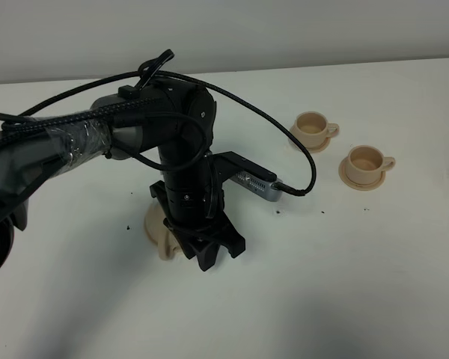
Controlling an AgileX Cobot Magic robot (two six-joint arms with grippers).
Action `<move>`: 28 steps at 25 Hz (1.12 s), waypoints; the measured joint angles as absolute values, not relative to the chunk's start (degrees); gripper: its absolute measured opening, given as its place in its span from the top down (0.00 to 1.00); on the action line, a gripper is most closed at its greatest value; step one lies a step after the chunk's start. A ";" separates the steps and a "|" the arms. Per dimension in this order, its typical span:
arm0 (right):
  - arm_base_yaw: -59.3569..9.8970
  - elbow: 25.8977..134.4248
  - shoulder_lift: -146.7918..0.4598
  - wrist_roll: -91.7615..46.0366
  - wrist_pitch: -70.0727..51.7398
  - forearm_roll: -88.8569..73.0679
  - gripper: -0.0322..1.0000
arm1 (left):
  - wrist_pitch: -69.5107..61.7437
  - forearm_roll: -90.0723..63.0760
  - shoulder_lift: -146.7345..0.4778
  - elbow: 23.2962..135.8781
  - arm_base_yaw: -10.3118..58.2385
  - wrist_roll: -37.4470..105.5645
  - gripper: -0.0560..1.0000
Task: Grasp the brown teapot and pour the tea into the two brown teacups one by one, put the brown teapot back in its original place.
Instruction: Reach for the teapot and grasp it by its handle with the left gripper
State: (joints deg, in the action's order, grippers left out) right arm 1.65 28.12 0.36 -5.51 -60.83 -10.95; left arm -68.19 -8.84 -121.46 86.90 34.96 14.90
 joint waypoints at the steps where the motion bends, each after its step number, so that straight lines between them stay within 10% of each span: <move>1: 1.65 28.12 0.36 -5.51 -60.83 -10.95 0.59 | -68.19 -9.47 -121.32 86.90 35.28 14.76 0.62; 28: 1.65 28.12 0.36 -5.51 -60.83 -10.95 0.59 | -68.19 -7.89 -109.80 78.34 27.76 -2.88 0.62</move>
State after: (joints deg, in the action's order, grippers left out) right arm 1.65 28.12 0.36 -5.51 -60.83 -10.95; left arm -68.19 -7.89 -109.80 78.34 27.76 -2.88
